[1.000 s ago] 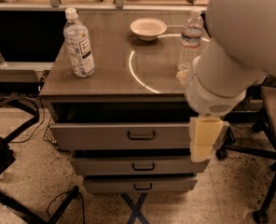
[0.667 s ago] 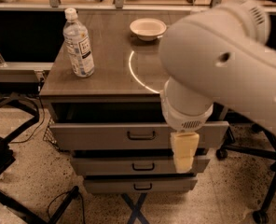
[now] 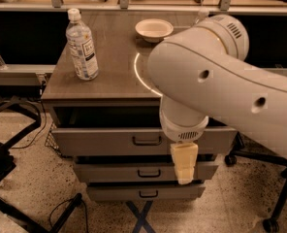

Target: Open top drawer

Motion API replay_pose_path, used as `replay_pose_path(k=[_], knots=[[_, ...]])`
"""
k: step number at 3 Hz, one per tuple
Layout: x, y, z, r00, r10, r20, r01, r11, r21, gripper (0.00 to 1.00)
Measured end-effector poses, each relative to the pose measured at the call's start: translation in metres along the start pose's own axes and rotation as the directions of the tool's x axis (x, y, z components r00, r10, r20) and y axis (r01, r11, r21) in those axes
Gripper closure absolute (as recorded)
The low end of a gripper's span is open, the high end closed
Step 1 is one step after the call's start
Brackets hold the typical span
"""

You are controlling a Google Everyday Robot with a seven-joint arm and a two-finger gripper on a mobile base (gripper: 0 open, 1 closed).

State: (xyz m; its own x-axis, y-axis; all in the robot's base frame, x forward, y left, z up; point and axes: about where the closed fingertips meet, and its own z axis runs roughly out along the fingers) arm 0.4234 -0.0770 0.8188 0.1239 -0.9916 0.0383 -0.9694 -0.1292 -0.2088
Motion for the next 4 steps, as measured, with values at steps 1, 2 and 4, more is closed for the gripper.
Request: replay_pose_path(k=[1, 2, 4], knots=[[-0.005, -0.005, 0.008, 1.000, 0.019, -0.006, -0.019, 0.9996, -0.020, 0.00], [-0.008, -0.016, 0.035, 0.998, 0.063, -0.024, -0.065, 0.9931, -0.097, 0.00], [-0.009, -0.014, 0.093, 0.991, 0.124, -0.046, -0.132, 0.9605, -0.245, 0.00]])
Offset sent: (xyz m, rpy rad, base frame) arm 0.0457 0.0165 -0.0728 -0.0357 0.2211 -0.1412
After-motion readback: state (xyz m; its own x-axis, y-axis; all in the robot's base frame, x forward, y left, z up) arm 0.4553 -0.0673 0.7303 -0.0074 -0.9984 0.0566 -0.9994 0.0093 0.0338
